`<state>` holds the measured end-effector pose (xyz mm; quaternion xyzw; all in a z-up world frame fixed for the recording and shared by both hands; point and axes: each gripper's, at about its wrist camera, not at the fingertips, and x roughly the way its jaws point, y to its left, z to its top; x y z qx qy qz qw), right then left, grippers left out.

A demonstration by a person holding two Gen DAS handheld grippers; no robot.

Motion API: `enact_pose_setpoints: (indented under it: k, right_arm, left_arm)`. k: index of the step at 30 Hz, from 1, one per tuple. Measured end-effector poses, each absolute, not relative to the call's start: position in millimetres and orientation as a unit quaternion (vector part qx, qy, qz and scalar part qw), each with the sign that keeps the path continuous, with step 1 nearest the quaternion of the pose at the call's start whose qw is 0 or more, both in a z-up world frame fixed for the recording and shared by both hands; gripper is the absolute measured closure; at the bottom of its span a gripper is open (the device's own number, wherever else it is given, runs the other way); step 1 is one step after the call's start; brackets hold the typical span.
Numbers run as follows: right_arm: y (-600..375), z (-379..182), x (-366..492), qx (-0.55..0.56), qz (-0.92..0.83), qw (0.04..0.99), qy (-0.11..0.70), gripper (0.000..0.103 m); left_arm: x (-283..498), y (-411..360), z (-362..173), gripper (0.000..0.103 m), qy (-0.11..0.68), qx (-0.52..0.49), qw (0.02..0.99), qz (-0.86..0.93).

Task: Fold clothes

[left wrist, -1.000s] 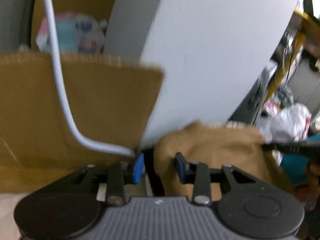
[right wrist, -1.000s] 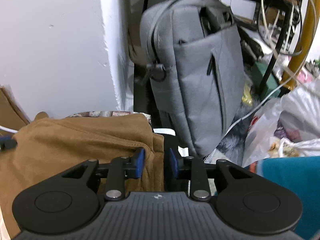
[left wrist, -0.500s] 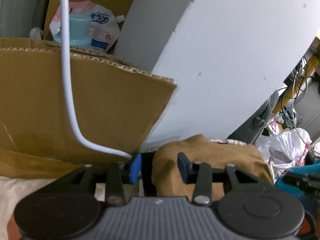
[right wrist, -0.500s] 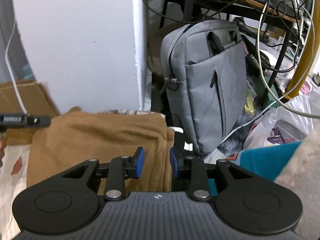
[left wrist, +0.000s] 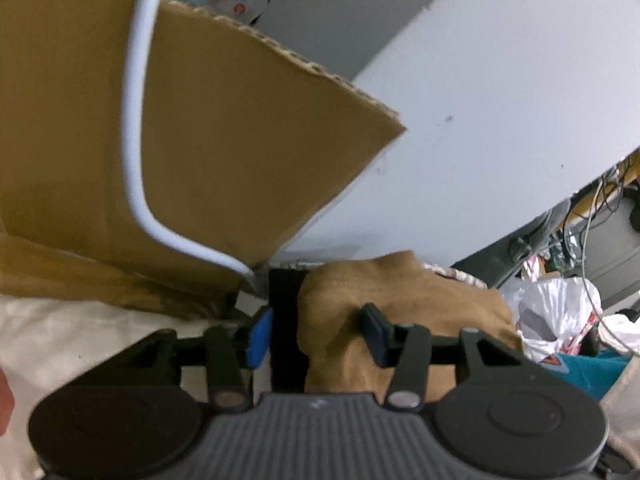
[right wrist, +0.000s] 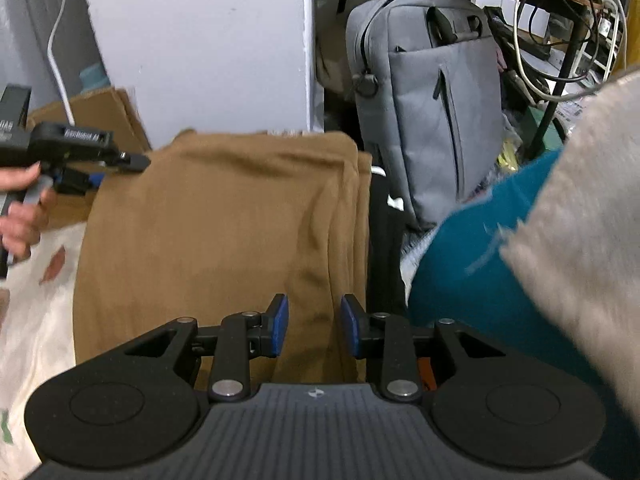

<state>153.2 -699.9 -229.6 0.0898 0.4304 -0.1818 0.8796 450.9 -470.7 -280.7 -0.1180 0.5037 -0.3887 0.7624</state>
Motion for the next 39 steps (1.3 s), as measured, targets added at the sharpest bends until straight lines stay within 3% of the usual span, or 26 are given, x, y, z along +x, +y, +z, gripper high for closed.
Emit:
enact_pose_setpoints:
  k: [4,11,16,19,39]
  right_arm:
    - [-699.9,-237.2,144.2,0.091,-0.183,0.876,0.436,0.071]
    - [-701.0,-248.4,137.5,0.083,-0.189,0.869,0.449,0.071]
    - [-701.2,-249.2,130.1,0.086,-0.208,0.866,0.446,0.071]
    - [-698.4,-247.5,127.0,0.068,-0.215,0.866,0.446,0.071]
    - [-700.8,-232.7,155.1,0.097,-0.233,0.872,0.419,0.071]
  left_arm:
    - [447.3,-472.7,-268.3,0.084,0.473,-0.108,0.78,-0.395]
    - [443.0,-468.3,-251.1,0.086,0.433,-0.098,0.8,-0.404]
    - [439.9,-463.1,-252.8,0.066,0.44,-0.063,0.805,-0.392]
    - [439.4,-454.2,-254.7,0.061,0.445,-0.049,0.798,-0.404]
    - [413.3,-424.6,-253.6,0.058,0.432,-0.023,0.772,-0.466]
